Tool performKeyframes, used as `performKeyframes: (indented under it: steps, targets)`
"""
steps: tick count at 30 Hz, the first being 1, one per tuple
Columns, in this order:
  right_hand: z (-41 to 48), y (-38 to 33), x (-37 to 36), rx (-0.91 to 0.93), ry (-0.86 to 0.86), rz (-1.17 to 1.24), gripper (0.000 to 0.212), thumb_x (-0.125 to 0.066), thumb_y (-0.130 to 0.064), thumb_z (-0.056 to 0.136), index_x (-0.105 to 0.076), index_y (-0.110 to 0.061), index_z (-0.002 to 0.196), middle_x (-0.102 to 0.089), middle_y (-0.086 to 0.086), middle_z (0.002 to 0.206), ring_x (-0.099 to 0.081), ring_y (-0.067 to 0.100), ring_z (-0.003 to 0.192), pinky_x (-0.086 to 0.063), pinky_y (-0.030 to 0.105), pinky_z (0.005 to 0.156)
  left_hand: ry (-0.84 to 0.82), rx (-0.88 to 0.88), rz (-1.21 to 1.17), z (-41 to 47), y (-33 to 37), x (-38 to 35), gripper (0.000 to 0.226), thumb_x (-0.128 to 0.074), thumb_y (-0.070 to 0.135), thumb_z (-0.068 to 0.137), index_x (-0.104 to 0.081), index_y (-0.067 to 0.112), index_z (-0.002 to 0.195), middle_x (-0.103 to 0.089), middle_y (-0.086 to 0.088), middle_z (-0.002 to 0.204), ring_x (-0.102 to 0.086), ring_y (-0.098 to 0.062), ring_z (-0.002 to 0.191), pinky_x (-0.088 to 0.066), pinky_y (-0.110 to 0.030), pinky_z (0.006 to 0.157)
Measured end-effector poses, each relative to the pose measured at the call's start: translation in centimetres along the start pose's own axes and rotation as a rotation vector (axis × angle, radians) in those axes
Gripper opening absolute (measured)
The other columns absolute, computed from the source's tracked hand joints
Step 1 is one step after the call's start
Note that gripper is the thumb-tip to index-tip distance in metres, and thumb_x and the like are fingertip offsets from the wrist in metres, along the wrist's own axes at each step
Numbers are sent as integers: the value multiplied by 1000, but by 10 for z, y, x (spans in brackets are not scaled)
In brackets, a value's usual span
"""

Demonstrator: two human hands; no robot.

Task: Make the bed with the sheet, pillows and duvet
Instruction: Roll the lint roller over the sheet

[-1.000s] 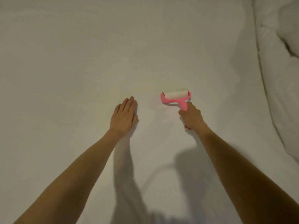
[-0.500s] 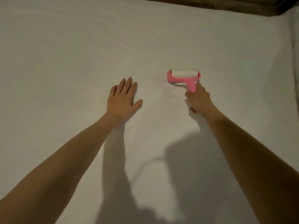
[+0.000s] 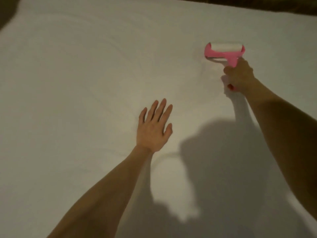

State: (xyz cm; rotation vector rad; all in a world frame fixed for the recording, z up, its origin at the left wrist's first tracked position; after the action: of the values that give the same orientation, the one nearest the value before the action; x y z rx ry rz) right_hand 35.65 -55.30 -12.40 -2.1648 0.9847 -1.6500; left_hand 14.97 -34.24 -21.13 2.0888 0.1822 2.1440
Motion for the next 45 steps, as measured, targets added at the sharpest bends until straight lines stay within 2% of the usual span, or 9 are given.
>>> performKeyframes:
  steps: [2, 6, 8, 13, 19, 23, 26, 39, 45]
  targets:
    - [11, -9, -4, 17, 16, 1, 45, -48, -18, 89, -46, -8, 133, -56, 13, 127, -57, 29, 113, -42, 23, 67, 0, 2, -1, 1, -2, -1, 58, -36, 41, 93, -30, 28, 149, -21, 3, 158, -17, -19, 146, -14, -43, 115]
    - [32, -17, -6, 12, -57, 57, 48, -45, -15, 91, -38, -10, 139, -54, 17, 130, -58, 24, 91, -36, 10, 30, 15, -4, 3, -1, -2, -4, 58, -37, 38, 92, -31, 27, 148, -21, 3, 158, -18, -19, 146, -15, -42, 116]
    - [41, -20, -6, 15, -51, 62, 49, -46, -15, 90, -40, -11, 138, -55, 20, 129, -55, 21, 86, -34, 9, 26, 20, -5, 9, -1, -2, -5, 58, -38, 38, 92, -30, 27, 149, -21, 3, 158, -18, -19, 146, -14, -42, 116]
    - [47, -16, -2, 33, -19, 40, 38, -47, -10, 92, -48, -6, 130, -52, 8, 112, -52, 17, 90, -34, 8, 33, 27, -4, 17, 1, -5, -8, 59, -37, 38, 91, -31, 27, 148, -20, 4, 158, -18, -19, 145, -12, -41, 115]
    - [36, 5, 16, 86, -95, -95, 33, -50, -19, 87, -56, -2, 115, -54, 17, 96, -53, 24, 84, -40, 26, 50, 30, 5, 7, 1, -2, -7, 57, -37, 37, 91, -32, 28, 148, -23, 5, 157, -19, -18, 145, -13, -41, 115]
    - [11, 36, 22, 123, -140, -59, 12, -50, -15, 87, -51, -14, 99, -51, 17, 87, -45, 19, 62, -35, 27, 52, 21, 17, 0, 2, -1, -4, 55, -34, 37, 93, -34, 28, 147, -25, 5, 157, -20, -18, 145, -13, -41, 115]
    - [-20, 62, 28, 114, -163, -17, 5, -50, -14, 88, -48, -18, 90, -48, 13, 80, -48, 23, 70, -34, 26, 55, -6, 7, 18, 1, 1, 3, 54, -30, 36, 95, -33, 25, 147, -26, 3, 157, -19, -19, 145, -12, -41, 116]
    - [-148, 144, 56, 70, -179, -96, 18, -51, -15, 90, -44, -17, 107, -50, 12, 92, -49, 26, 83, -39, 26, 48, -139, 53, -26, -105, 31, 20, 54, -25, 30, 101, -15, 17, 152, -9, 3, 160, -5, -16, 148, -7, -36, 119]
    - [-223, 185, 62, -9, -165, -173, 34, -50, -14, 93, -47, -1, 123, -56, 22, 117, -55, 36, 106, -35, 29, 74, -176, -17, 1, -164, 44, 17, 57, -17, 34, 98, -15, 17, 153, -8, 4, 160, -5, -17, 148, -7, -37, 119]
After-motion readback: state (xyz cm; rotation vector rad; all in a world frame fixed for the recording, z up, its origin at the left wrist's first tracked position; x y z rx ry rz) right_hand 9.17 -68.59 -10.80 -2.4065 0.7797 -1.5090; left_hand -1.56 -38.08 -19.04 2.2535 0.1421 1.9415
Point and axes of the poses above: each hand's wrist, its own z-axis towards the middle knuckle, its own x-axis out of the back of the hand, y = z × x, the point moved 1 cm from there along z, towards the middle knuckle
